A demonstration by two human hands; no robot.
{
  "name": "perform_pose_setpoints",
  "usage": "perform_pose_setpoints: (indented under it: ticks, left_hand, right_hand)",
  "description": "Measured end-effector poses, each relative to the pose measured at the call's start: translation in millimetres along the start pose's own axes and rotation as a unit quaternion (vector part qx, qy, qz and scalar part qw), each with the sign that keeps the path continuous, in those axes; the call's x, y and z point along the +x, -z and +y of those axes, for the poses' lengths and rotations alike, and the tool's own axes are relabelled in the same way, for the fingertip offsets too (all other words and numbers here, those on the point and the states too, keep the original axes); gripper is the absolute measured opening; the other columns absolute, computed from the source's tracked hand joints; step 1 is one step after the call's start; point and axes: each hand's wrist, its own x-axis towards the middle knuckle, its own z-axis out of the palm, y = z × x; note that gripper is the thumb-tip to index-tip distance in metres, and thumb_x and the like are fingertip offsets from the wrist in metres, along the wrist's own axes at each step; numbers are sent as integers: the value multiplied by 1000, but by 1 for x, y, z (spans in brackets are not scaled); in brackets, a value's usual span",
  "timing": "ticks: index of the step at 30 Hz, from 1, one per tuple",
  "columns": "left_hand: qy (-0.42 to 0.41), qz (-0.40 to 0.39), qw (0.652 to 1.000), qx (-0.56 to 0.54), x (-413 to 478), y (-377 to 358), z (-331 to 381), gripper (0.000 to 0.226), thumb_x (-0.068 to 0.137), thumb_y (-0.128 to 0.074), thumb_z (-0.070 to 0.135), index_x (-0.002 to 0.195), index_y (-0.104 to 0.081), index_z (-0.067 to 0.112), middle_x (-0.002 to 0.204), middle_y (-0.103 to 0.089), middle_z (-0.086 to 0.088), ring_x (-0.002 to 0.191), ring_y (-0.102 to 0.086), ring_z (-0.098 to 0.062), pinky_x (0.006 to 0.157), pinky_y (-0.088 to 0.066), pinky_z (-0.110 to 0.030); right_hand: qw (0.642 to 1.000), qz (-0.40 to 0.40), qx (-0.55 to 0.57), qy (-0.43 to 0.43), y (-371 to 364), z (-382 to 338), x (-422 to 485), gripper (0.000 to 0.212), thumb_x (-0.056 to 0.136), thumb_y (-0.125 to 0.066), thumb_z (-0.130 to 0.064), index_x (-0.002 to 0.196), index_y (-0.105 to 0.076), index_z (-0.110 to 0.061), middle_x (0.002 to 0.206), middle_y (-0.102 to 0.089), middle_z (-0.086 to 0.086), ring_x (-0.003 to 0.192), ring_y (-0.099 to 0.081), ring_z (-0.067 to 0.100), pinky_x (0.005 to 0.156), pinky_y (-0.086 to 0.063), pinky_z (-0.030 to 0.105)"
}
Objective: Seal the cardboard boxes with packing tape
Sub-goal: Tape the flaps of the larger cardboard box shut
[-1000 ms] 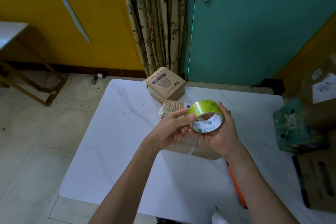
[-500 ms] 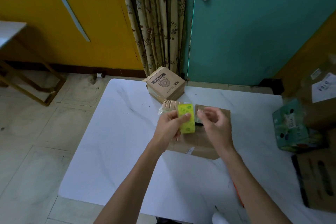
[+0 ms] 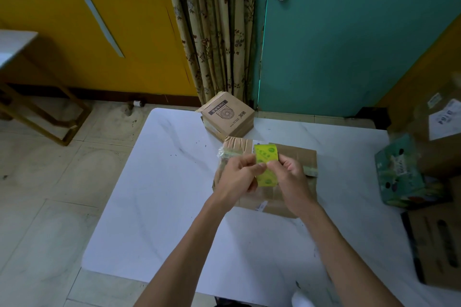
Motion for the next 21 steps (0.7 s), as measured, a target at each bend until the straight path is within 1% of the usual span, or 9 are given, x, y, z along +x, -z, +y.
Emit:
perform_pose_setpoints:
  ticks: [4, 7, 9, 12, 15, 16, 17, 19, 21]
  left_hand:
    - [-27, 11, 999, 21, -8, -8, 2, 18, 100, -58, 4, 97, -68, -10, 66, -50, -11, 46, -49, -11, 48, -41, -17]
    - [-20, 30, 999, 33, -12, -12, 4, 19, 100, -60, 9, 91, -69, -5, 61, -55, -7, 42, -52, -7, 46, -40, -12]
    - [-27, 60, 995, 77, -11, -15, 4, 23, 97, -66, 21, 78, -68, 9, 56, -59, 4, 44, -55, -5, 46, -40, -13]
    - [-80, 143, 942, 292, -6, -10, -3, 32, 80, -74, 52, 92, -60, 26, 89, -64, 13, 78, -61, -4, 63, -48, -25]
    - [-156, 37, 920, 359, 3, 1, -2, 65, 76, -75, 51, 135, -50, 36, 138, -44, 8, 127, -44, -13, 97, -46, -32]
    - [-167, -19, 925, 341, 4, 4, 4, 61, 81, -75, 43, 137, -54, 35, 142, -45, 6, 129, -42, -11, 100, -43, -27]
    - [-165, -61, 935, 308, 5, 4, 9, 46, 86, -74, 35, 131, -62, 31, 135, -54, 4, 120, -48, -7, 95, -43, -20]
    - [-124, -84, 959, 241, 5, 0, 13, 23, 89, -70, 31, 108, -74, 18, 99, -68, -5, 84, -58, -5, 71, -46, -17]
    - [-89, -68, 972, 206, 5, -1, 10, 25, 87, -68, 30, 91, -73, 6, 76, -64, -9, 65, -51, -6, 59, -42, -20]
  right_hand:
    - [997, 80, 6, 3, -5, 4, 2, 22, 83, -57, -23, 79, -75, -11, 75, -67, 16, 69, -58, 30, 66, -53, 58]
    - [995, 92, -28, 15, -6, 4, 2, 32, 100, -54, -24, 83, -74, -6, 76, -71, 16, 67, -64, 29, 65, -55, 48]
    - [994, 77, -71, 26, -3, 4, 1, 39, 104, -49, -30, 84, -74, -6, 76, -73, 10, 69, -68, 21, 64, -56, 40]
    - [982, 92, -161, 34, 3, -5, -1, 55, 105, -42, -38, 60, -64, -15, 52, -64, -9, 53, -59, 1, 56, -47, 21]
    - [962, 46, -267, 42, 7, -16, -5, 67, 103, -32, -49, 46, -57, -23, 42, -54, -14, 43, -52, -3, 46, -37, 15]
    - [957, 31, -285, 39, 7, -18, -6, 70, 102, -27, -54, 46, -58, -24, 43, -55, -13, 44, -54, -2, 46, -38, 16]
    - [955, 26, -294, 40, 6, -21, -7, 71, 100, -23, -57, 47, -58, -24, 45, -57, -10, 46, -56, -1, 47, -40, 16]
    - [945, 50, -318, 65, 4, -26, -6, 72, 96, -17, -60, 45, -54, -24, 46, -54, -7, 49, -58, 0, 49, -40, 12]
    - [924, 76, -359, 107, 3, -28, -4, 72, 96, -16, -59, 41, -47, -25, 44, -49, -8, 49, -55, 2, 49, -36, 13]
